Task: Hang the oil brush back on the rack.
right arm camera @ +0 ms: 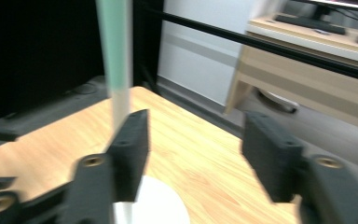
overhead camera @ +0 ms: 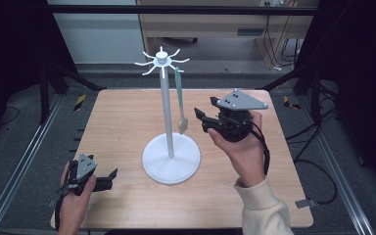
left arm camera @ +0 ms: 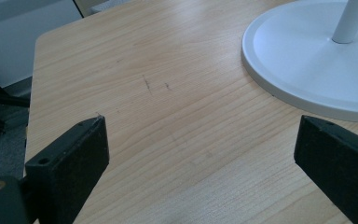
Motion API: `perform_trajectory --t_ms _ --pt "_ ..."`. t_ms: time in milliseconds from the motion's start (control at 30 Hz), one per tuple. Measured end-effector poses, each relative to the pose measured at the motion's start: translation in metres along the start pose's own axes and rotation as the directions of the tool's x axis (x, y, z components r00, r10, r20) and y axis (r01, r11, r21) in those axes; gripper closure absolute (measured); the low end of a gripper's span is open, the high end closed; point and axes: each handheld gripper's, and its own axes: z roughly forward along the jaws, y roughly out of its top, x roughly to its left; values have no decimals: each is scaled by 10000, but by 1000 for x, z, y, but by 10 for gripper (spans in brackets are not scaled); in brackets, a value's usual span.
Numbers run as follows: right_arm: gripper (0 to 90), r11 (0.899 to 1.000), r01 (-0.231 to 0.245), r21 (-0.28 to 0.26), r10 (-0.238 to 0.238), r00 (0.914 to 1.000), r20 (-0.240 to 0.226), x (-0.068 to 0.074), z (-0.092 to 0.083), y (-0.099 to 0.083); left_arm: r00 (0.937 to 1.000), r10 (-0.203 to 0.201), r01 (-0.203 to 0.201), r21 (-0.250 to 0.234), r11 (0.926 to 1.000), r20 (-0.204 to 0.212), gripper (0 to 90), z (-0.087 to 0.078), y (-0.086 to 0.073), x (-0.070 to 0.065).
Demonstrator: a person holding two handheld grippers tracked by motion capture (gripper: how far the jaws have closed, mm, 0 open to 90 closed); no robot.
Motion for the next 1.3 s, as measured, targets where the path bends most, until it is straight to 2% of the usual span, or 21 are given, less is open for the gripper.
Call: perform_trajectory --t_ms 100,200,500,833,1033,1200,1300 --pt "291 9998 -22 202 14 9992 397 -9 -3 -5 10000 -4 4 -4 10000 21 27 0 0 0" --pt "234 9996 -73 255 52 9967 811 -20 -6 -14 10000 -1 1 -11 10000 30 27 0 0 0" --pt "117 9967 -446 680 365 9925 1163 -56 -12 -48 10000 3 -3 5 10000 30 27 0 0 0" --pt "91 9835 -1220 1334 1043 9857 1322 -83 -5 -96 10000 -18 18 3 10000 27 27 0 0 2" --pt "100 9709 -1396 1946 1056 9788 1755 -90 7 -123 10000 2 -2 3 10000 31 27 0 0 1" --pt "107 9588 -1377 2485 938 9791 1804 -94 18 -148 10000 -9 9 -1 10000 -12 27 1 0 2" --pt "121 9463 -1364 2929 869 9806 1758 -94 27 -165 10000 10 -10 11 10000 -6 27 1 0 1"
